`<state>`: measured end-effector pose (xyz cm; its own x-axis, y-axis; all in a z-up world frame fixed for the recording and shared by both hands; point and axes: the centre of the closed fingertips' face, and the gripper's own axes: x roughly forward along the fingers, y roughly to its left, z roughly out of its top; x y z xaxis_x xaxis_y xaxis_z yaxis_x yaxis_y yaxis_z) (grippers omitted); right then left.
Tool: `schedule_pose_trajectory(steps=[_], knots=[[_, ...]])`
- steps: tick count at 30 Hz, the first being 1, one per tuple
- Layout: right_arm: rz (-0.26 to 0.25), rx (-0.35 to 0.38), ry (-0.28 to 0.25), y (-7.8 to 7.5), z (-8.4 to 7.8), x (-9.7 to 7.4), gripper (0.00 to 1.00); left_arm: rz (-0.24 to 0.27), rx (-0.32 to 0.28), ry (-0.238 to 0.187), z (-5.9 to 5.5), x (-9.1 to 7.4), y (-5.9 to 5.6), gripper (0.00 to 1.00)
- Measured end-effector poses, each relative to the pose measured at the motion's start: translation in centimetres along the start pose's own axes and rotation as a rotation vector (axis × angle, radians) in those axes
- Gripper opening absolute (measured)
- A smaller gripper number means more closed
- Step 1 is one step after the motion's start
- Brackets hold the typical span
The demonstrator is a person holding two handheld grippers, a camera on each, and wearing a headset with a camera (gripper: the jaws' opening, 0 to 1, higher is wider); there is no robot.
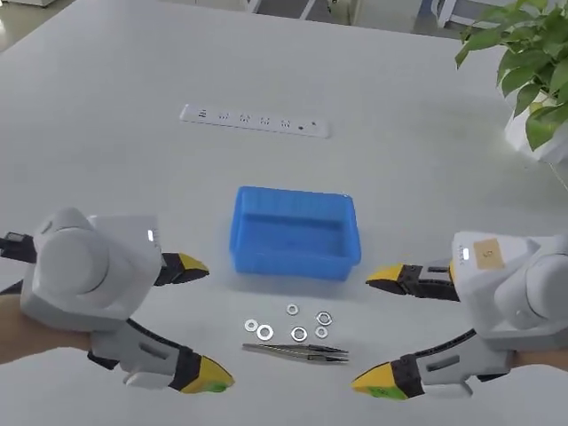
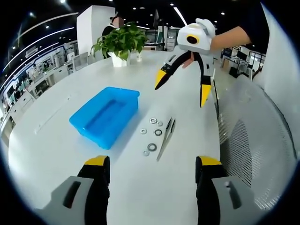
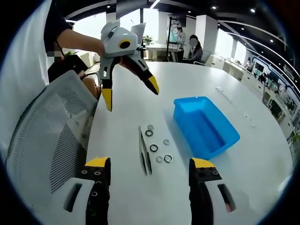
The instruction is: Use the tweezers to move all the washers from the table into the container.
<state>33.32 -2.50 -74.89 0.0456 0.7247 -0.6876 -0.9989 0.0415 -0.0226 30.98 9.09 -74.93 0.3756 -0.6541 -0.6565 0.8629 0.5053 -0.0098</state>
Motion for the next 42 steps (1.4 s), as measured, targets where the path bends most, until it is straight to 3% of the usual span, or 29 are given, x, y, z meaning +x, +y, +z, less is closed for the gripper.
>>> schedule_pose_trajectory(steps=[3,6,9,11,13,18,21,23,31,34,37,42], knots=[[0.019,-0.008,0.025,0.4,-0.4,1.1,0.62,0.006,0.005,0.023,-0.9,0.5,0.6,0.73],[0.027,-0.016,0.038,0.7,-0.6,2.0,0.53,-0.015,-0.015,0.03,-1.3,1.0,0.3,0.65],[0.034,-0.012,0.041,1.0,-0.7,3.1,0.49,-0.035,0.0,0.042,-1.5,1.7,-0.2,0.66],[0.023,-0.067,0.076,1.2,-1.0,3.7,0.45,-0.045,0.013,0.058,-1.8,2.1,-0.5,0.66],[0.047,-0.084,0.085,1.9,-1.1,4.2,0.41,-0.059,0.029,0.07,-2.2,2.6,-0.7,0.65],[0.077,-0.117,0.123,2.8,-1.2,5.1,0.34,-0.106,0.049,0.041,-1.8,3.7,-1.6,0.55],[0.073,-0.125,0.131,2.5,-1.3,5.4,0.31,-0.125,0.065,0.038,-1.8,4.3,-2.2,0.51],[0.073,-0.128,0.136,2.3,-1.3,5.5,0.29,-0.135,0.077,0.058,-2.1,4.6,-2.5,0.51],[0.117,-0.152,0.184,2.6,-2.1,5.8,0.23,-0.159,0.114,0.081,-2.4,5.4,-3.0,0.43],[0.123,-0.169,0.205,2.7,-2.6,5.8,0.21,-0.146,0.154,0.094,-2.5,5.8,-2.7,0.41],[0.128,-0.164,0.205,2.6,-2.8,5.9,0.2,-0.132,0.155,0.099,-2.2,6.1,-2.5,0.39],[0.127,-0.165,0.211,2.5,-2.8,6.0,0.18,-0.129,0.174,0.102,-1.8,6.5,-2.5,0.25]])
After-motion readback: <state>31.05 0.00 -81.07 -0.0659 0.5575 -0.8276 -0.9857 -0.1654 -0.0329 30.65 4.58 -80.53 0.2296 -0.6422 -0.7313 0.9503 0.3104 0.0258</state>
